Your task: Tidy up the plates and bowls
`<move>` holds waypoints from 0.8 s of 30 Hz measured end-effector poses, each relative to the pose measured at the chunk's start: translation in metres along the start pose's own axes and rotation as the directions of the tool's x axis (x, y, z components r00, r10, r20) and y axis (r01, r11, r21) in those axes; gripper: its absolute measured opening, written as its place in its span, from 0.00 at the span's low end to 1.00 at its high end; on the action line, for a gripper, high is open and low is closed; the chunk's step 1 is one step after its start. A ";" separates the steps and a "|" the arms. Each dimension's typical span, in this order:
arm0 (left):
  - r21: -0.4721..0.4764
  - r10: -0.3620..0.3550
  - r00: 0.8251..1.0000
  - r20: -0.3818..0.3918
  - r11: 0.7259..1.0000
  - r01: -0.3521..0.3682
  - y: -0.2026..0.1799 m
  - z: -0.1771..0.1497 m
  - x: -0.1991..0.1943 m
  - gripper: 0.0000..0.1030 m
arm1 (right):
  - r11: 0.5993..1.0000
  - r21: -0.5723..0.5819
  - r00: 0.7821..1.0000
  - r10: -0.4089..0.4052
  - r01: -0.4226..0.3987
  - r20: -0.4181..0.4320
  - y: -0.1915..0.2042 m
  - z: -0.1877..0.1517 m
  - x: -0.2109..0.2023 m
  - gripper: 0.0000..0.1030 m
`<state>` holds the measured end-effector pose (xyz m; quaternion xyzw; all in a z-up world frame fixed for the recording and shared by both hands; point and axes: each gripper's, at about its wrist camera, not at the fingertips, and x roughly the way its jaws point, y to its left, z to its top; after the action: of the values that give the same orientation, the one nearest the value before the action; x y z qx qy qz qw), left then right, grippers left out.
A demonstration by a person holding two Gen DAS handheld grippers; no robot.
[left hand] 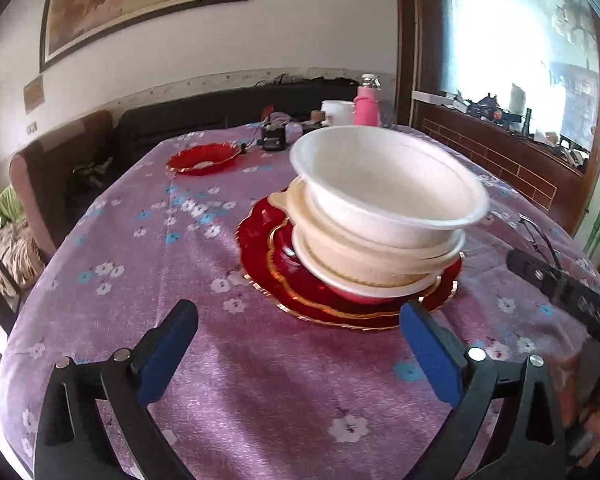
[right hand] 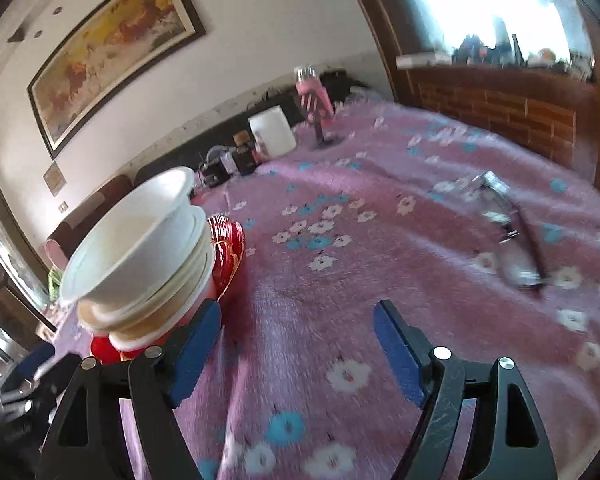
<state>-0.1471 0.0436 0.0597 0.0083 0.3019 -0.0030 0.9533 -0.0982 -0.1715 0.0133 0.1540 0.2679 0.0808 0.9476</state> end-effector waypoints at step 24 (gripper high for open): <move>0.084 0.109 0.991 -0.077 0.991 -0.103 0.004 -0.013 0.018 1.00 | 0.994 -0.096 0.998 -0.057 0.060 0.036 0.056 -0.030 -0.024 0.91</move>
<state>-0.1398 0.0480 0.0390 0.0626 0.3391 0.0358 0.9380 -0.1390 -0.1168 0.0193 0.1013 0.2523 0.0635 0.9602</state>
